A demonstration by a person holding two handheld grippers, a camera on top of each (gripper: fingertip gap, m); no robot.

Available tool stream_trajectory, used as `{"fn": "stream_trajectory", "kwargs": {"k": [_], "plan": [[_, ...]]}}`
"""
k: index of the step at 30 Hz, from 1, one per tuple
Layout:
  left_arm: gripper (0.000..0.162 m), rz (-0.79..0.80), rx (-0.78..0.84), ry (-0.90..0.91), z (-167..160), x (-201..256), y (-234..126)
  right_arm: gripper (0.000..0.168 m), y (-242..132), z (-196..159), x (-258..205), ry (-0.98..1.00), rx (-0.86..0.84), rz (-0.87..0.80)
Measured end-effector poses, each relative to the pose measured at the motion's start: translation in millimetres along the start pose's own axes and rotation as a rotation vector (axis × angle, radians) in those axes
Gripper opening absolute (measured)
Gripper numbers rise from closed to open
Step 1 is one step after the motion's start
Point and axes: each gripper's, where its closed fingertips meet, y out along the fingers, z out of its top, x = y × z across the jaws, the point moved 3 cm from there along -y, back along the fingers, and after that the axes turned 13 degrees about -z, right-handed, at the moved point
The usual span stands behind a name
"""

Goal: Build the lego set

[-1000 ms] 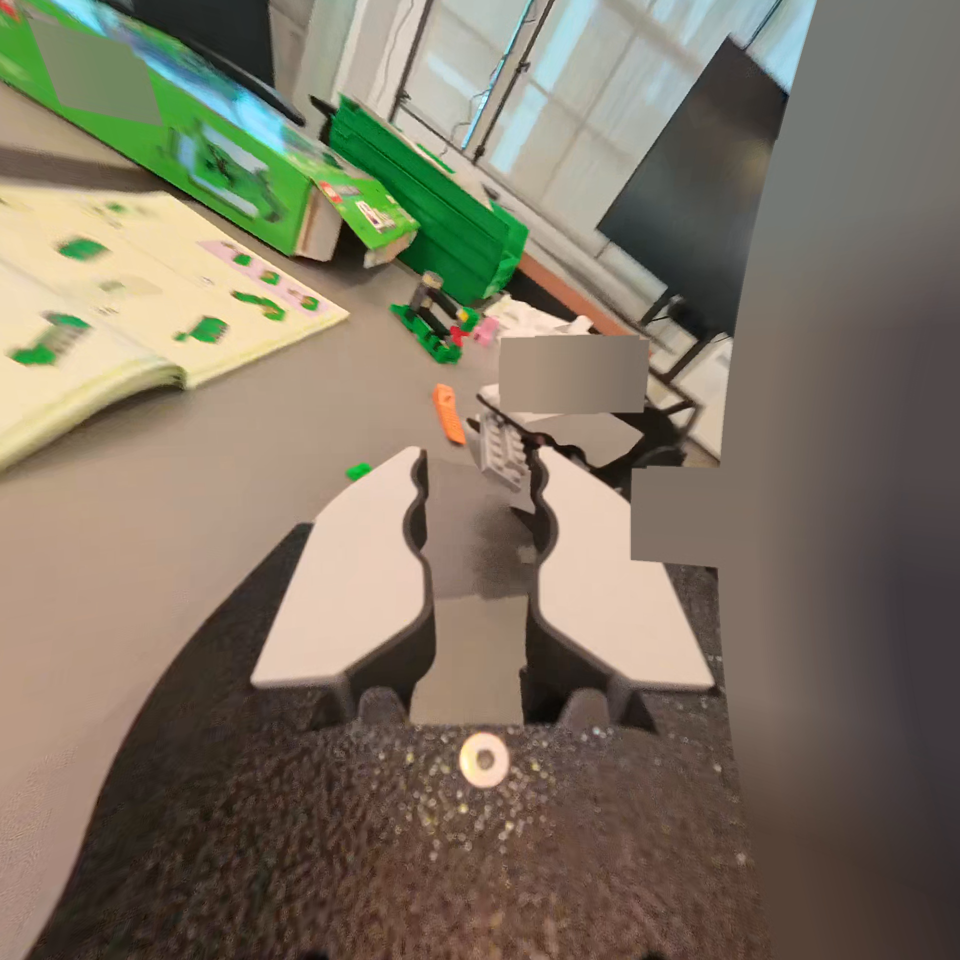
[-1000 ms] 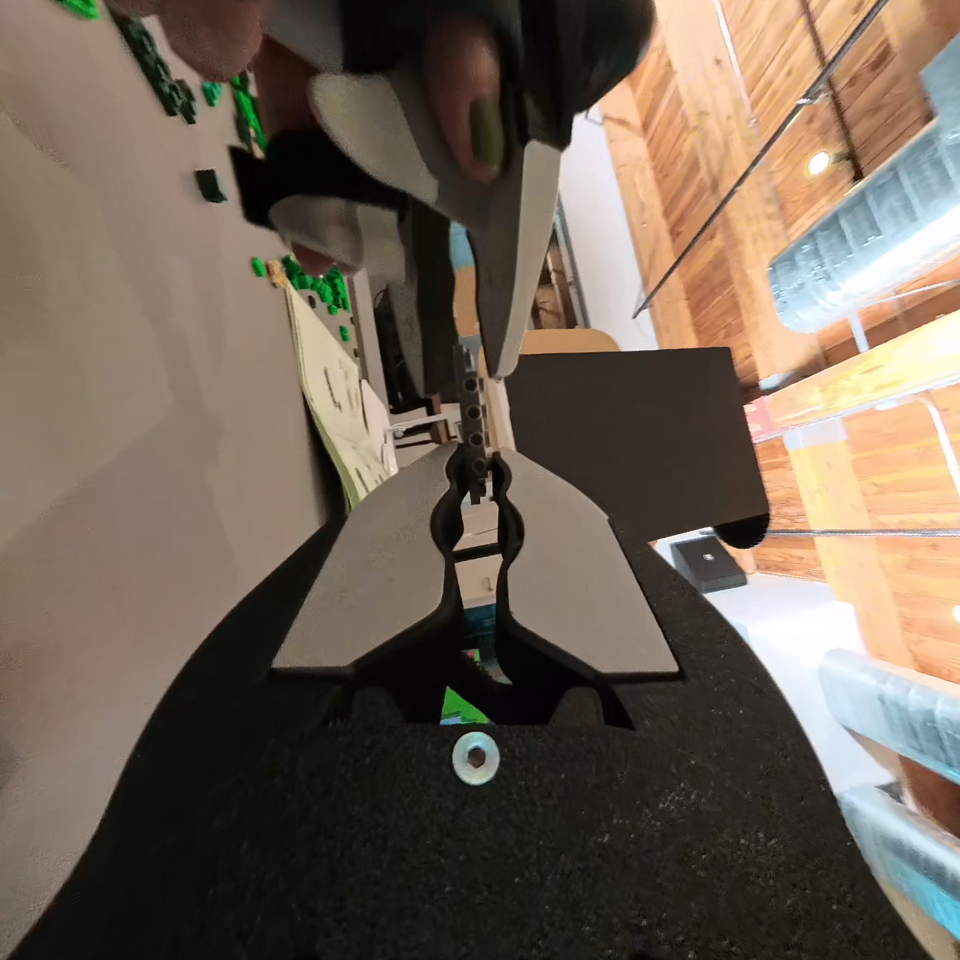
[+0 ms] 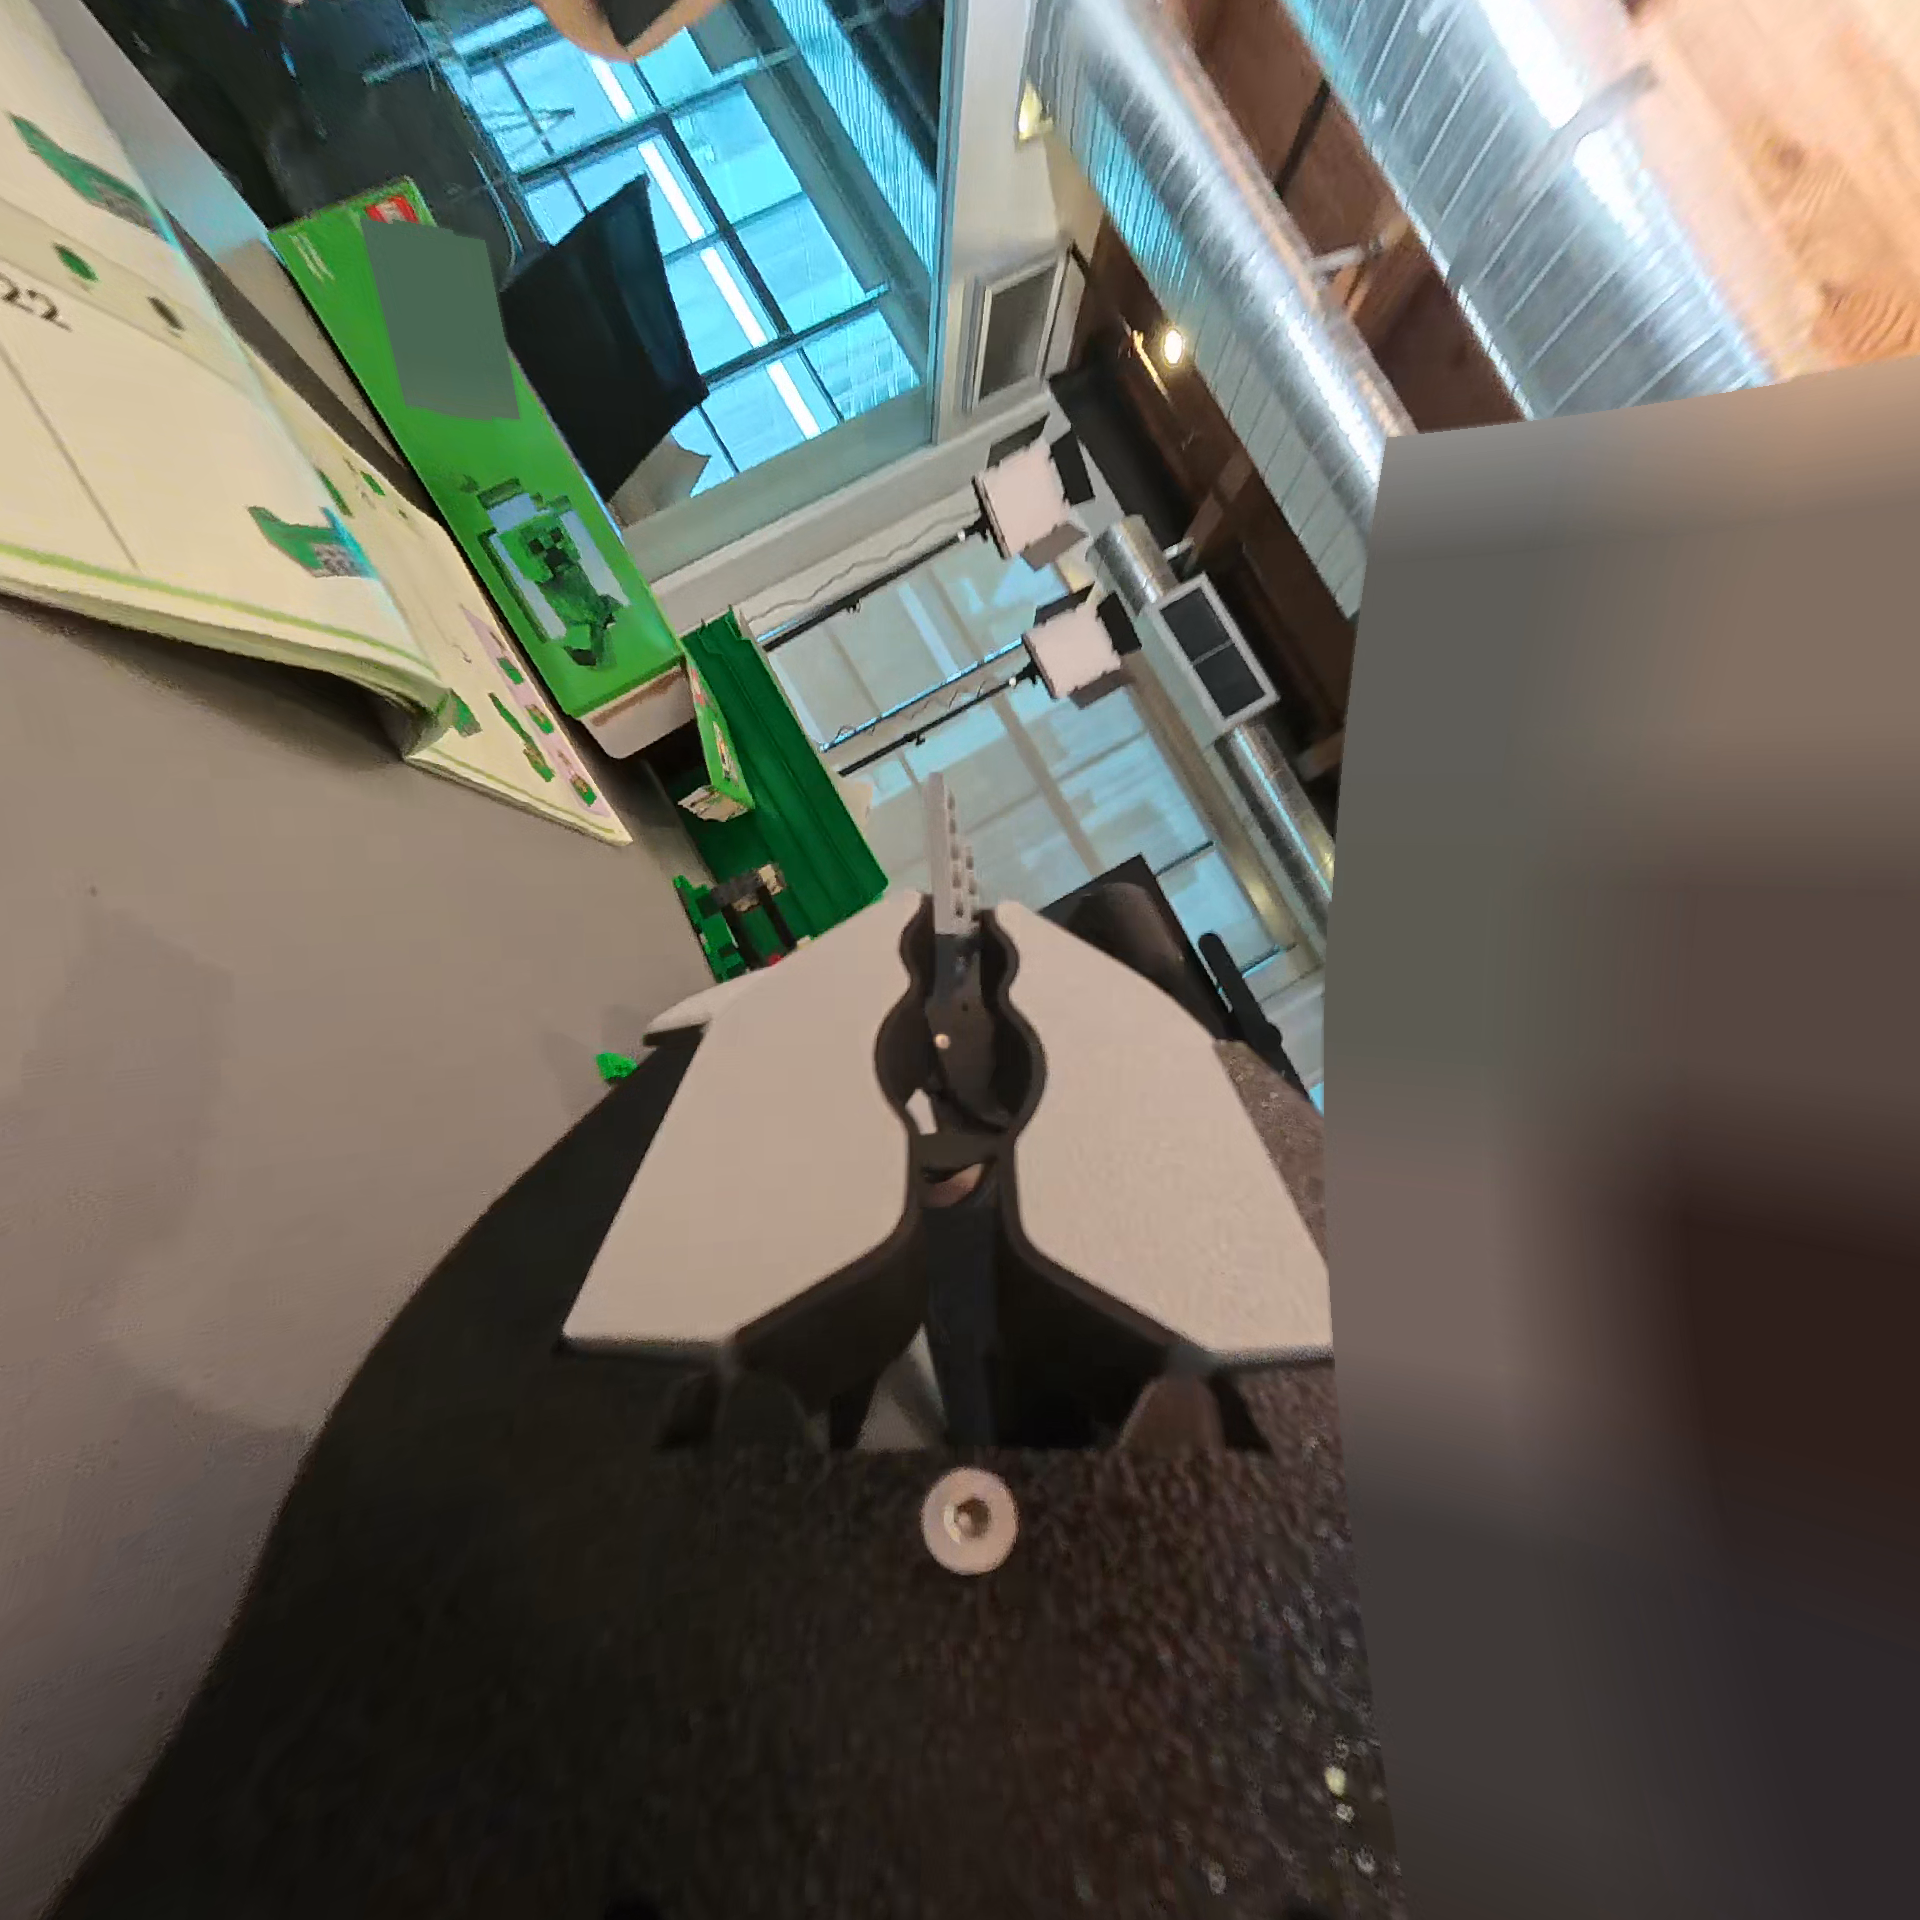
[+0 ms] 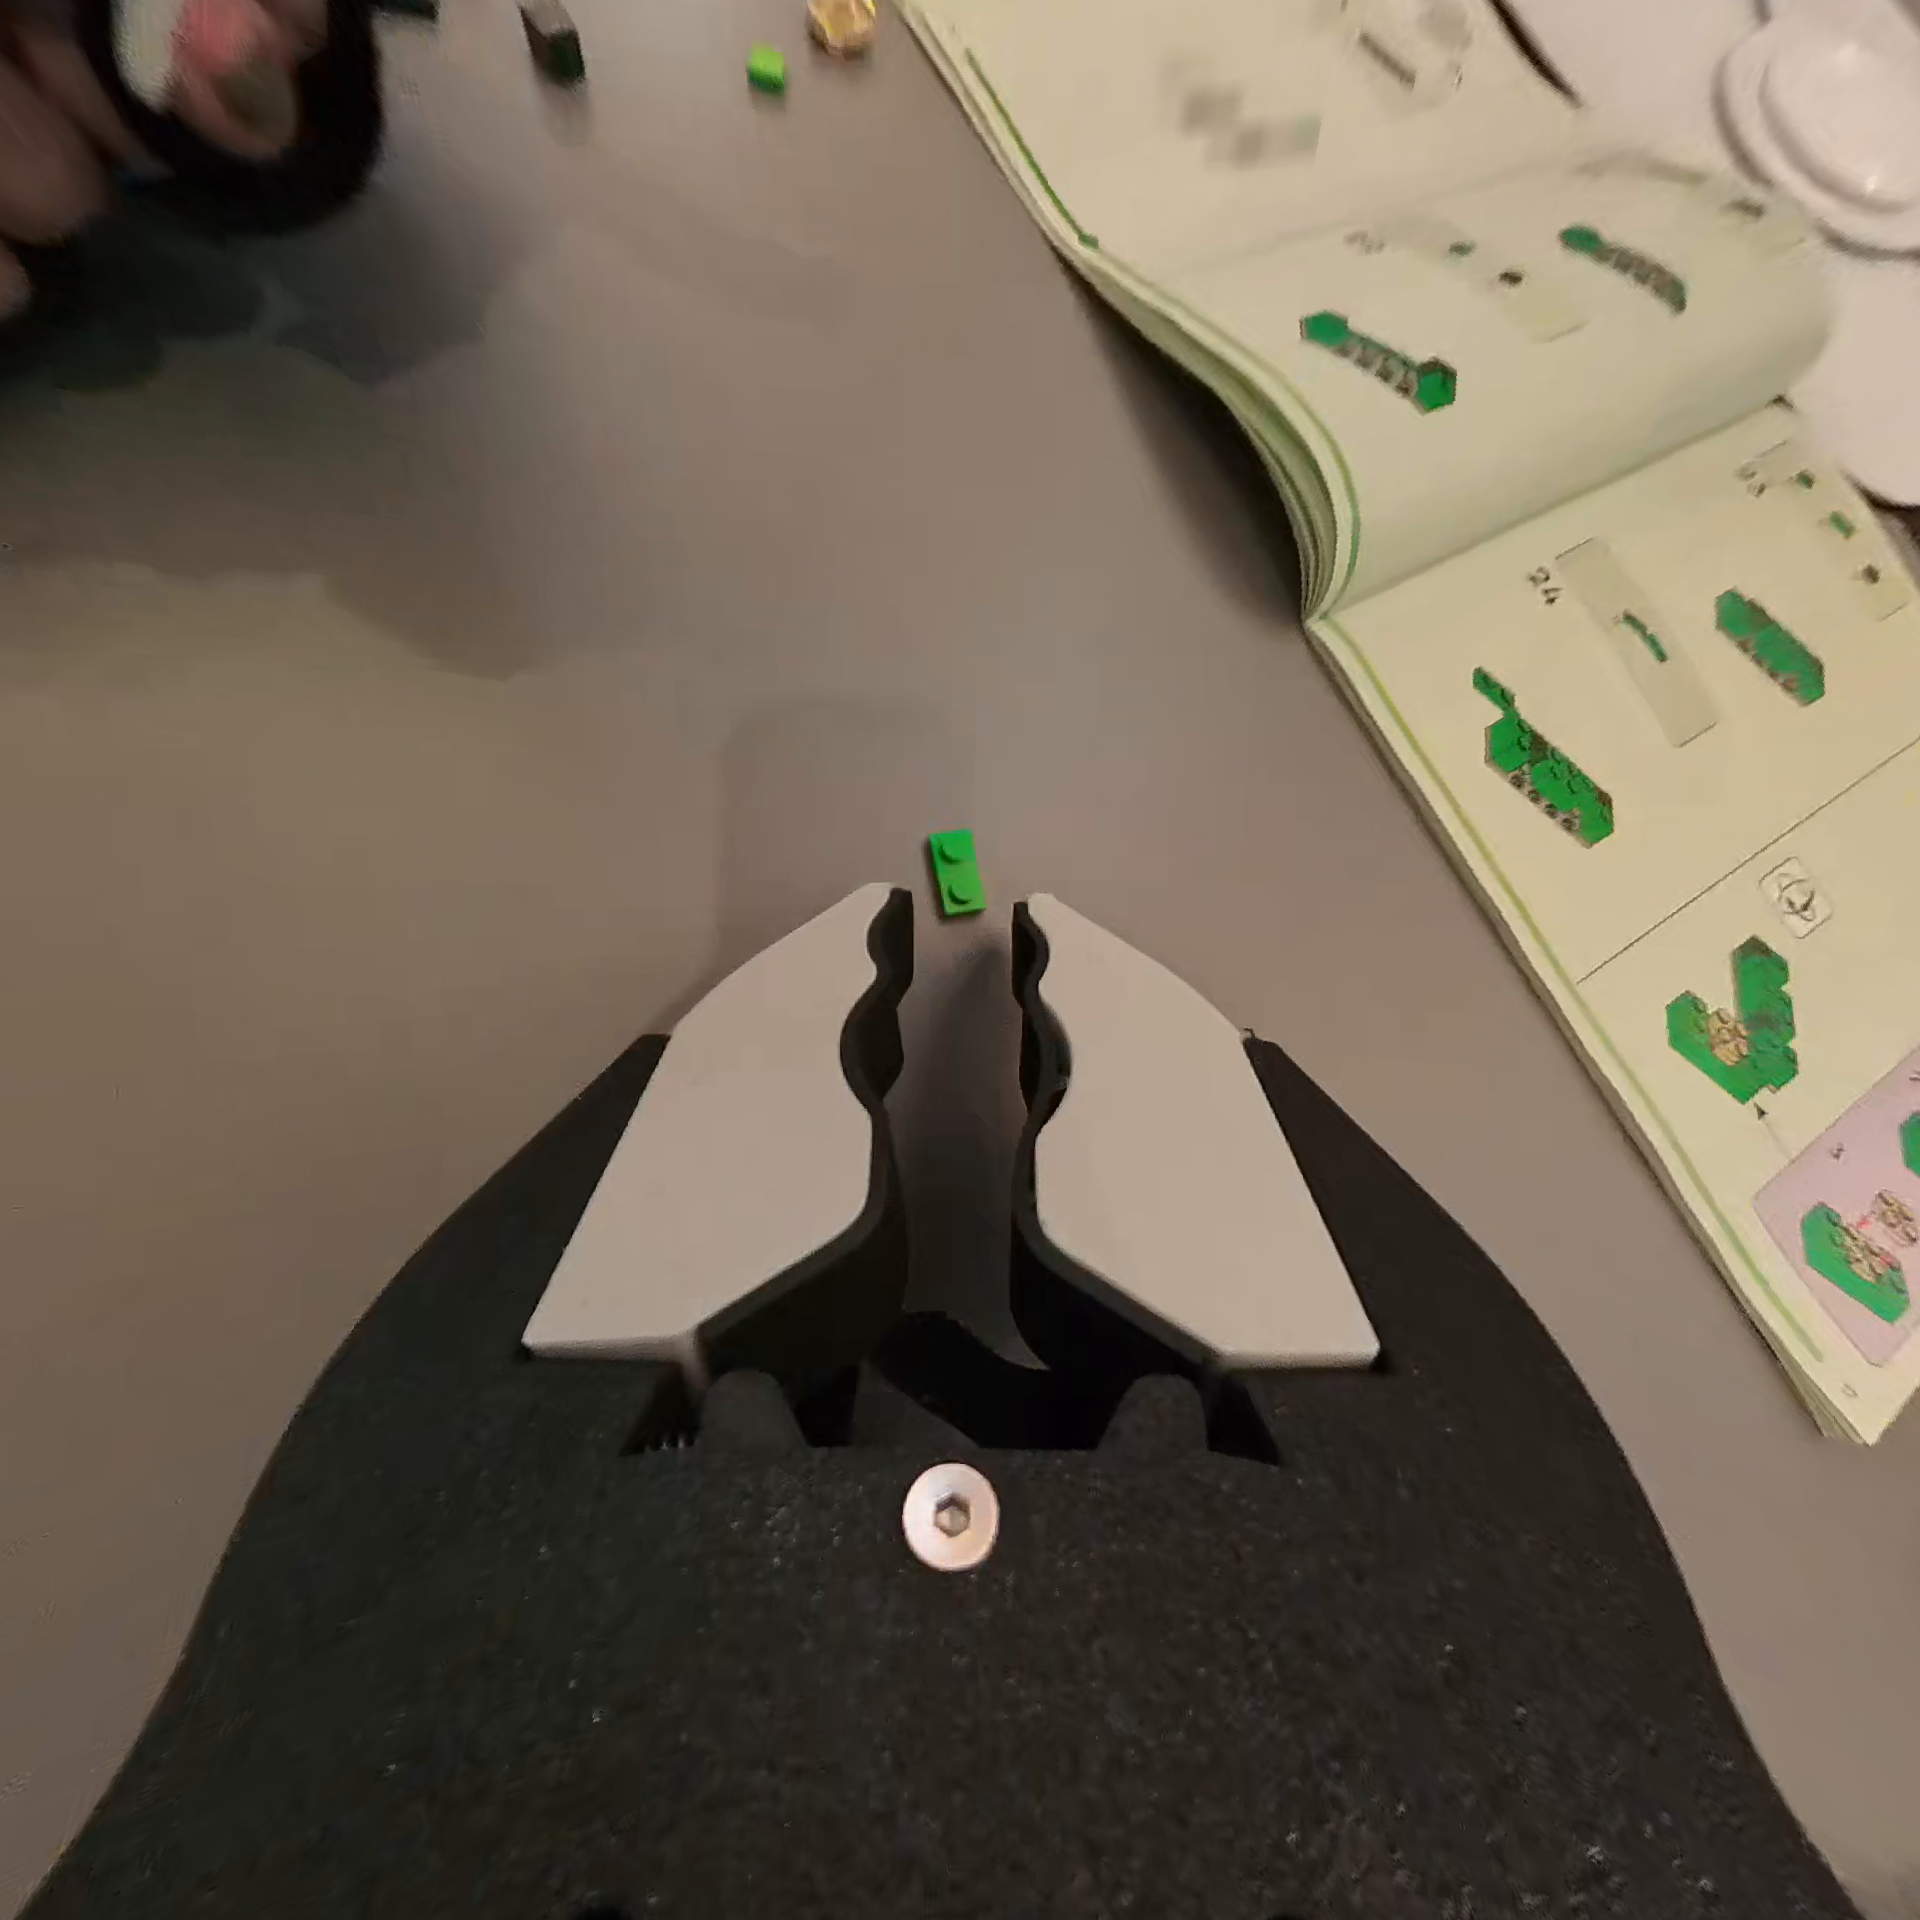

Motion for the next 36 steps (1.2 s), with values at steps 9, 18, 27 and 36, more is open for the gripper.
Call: {"fn": "stream_trajectory", "kwargs": {"k": [9,18,27,36], "plan": [[0.007,0.068,0.222,-0.159,-4,-11,-6,0.012,11,2,1,0.039,-0.041,0.121],[0.008,0.186,0.315,-0.181,-10,-27,-7,0.007,4,63,20,0.225,0.115,-0.087],[0.007,0.222,0.273,-0.149,-13,-30,-7,0.007,16,105,-12,0.223,0.079,-0.111],[0.007,0.214,0.272,-0.143,-12,-29,-8,0.007,13,112,-17,0.139,0.024,-0.124]]}}
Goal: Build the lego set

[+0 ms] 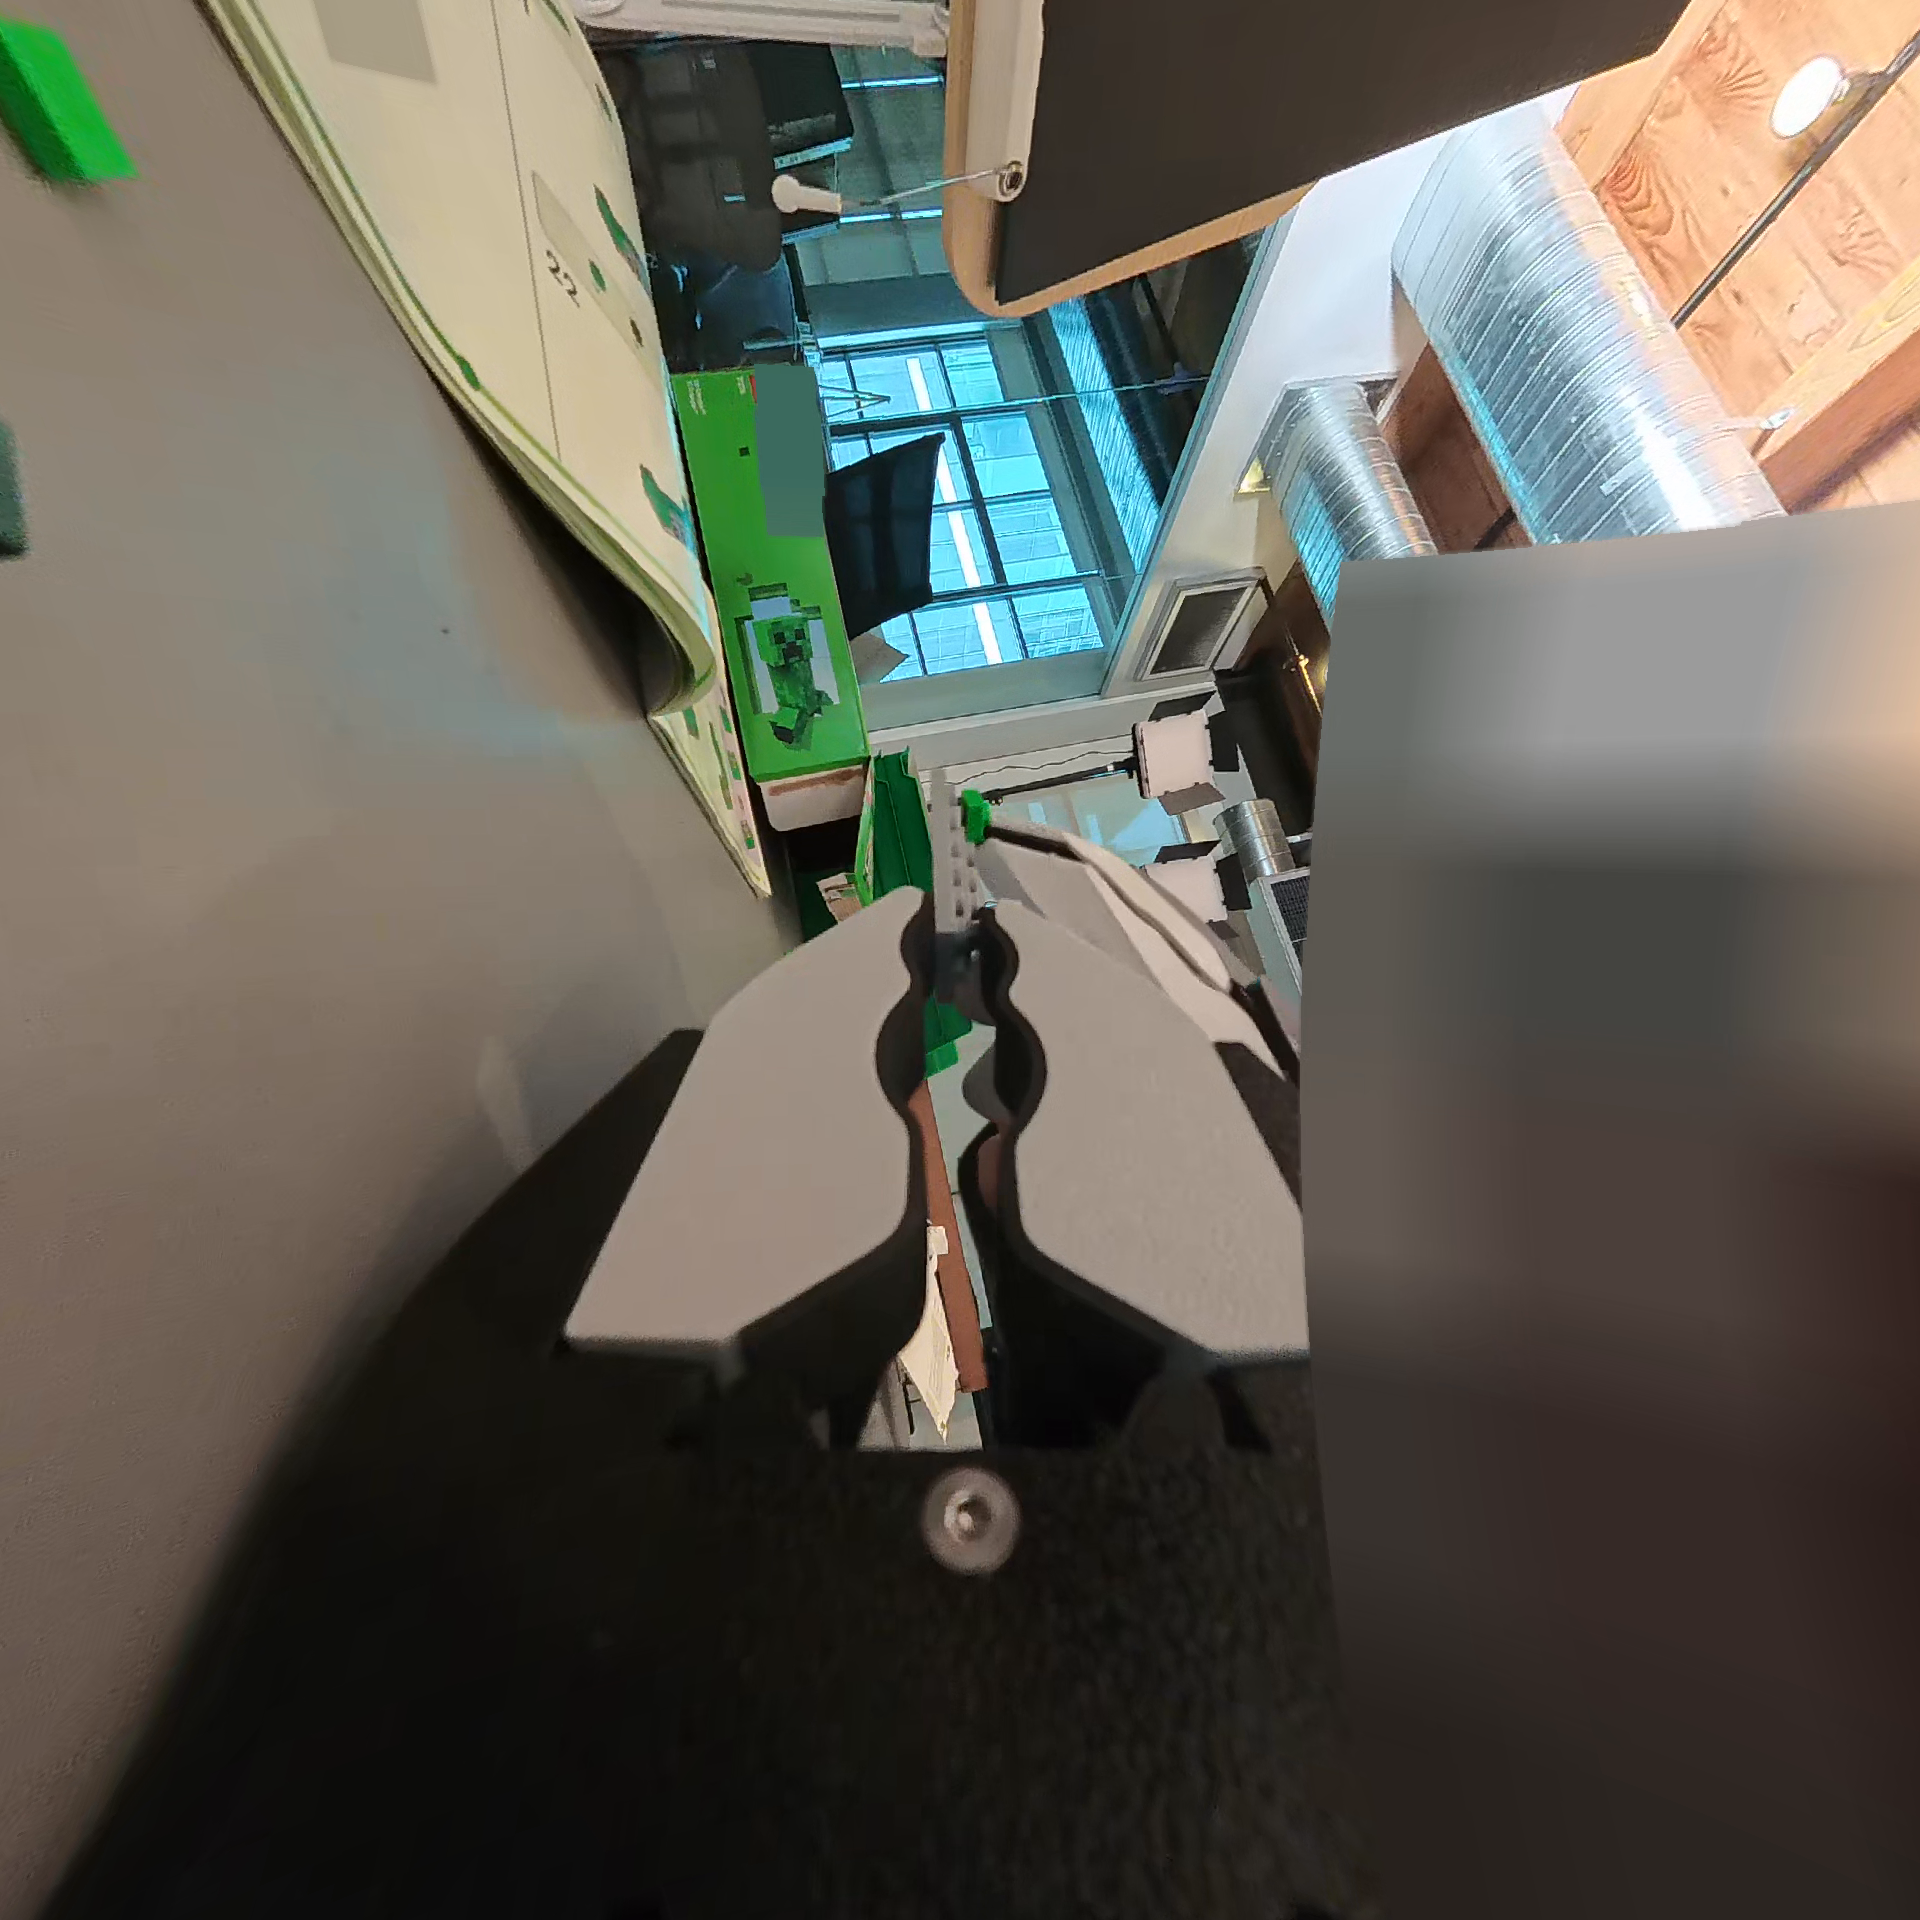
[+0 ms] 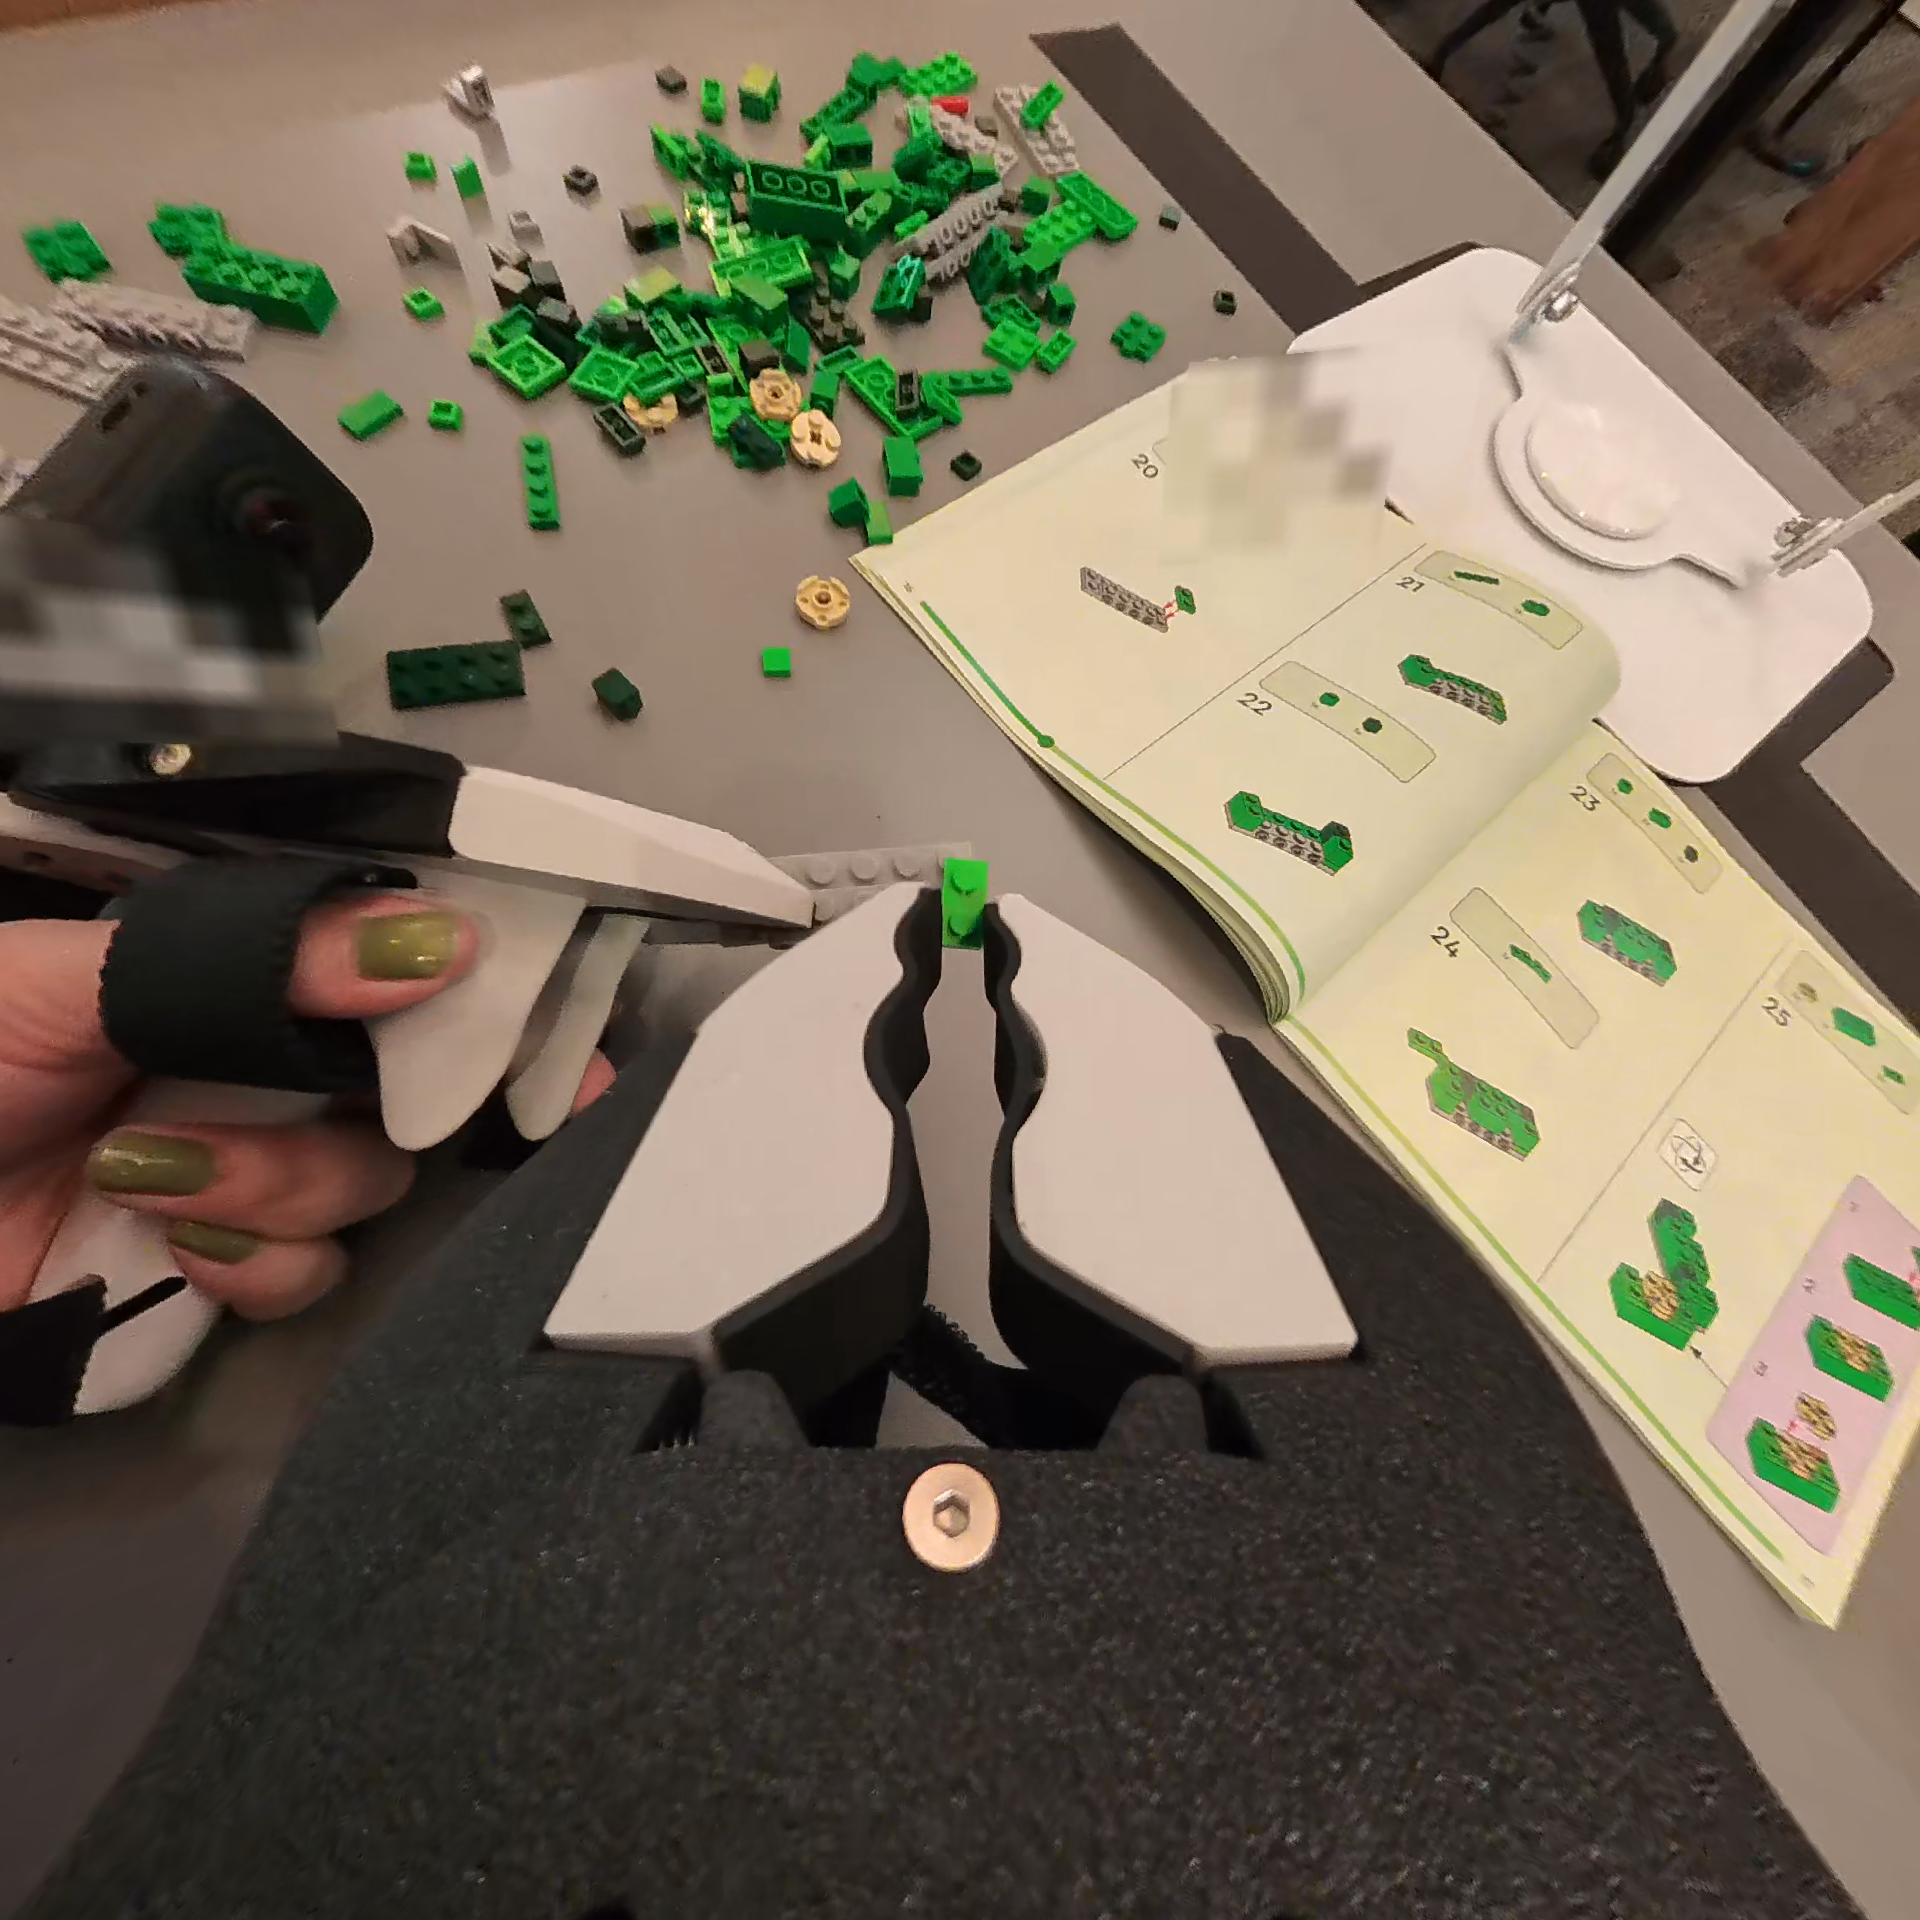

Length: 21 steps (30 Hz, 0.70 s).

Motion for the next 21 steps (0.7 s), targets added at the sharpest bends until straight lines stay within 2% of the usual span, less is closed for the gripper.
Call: {"fn": "stream_trajectory", "kwargs": {"k": [8,21], "plan": [[0.007,-0.018,-0.010,0.009,-0.9,1.8,0.1,0.007,-1.6,2.9,0.4,-0.062,-0.039,0.011],[0.006,-0.030,-0.019,0.010,-1.5,3.0,0.5,0.007,-2.9,5.7,-2.0,-0.048,-0.049,0.067]]}}
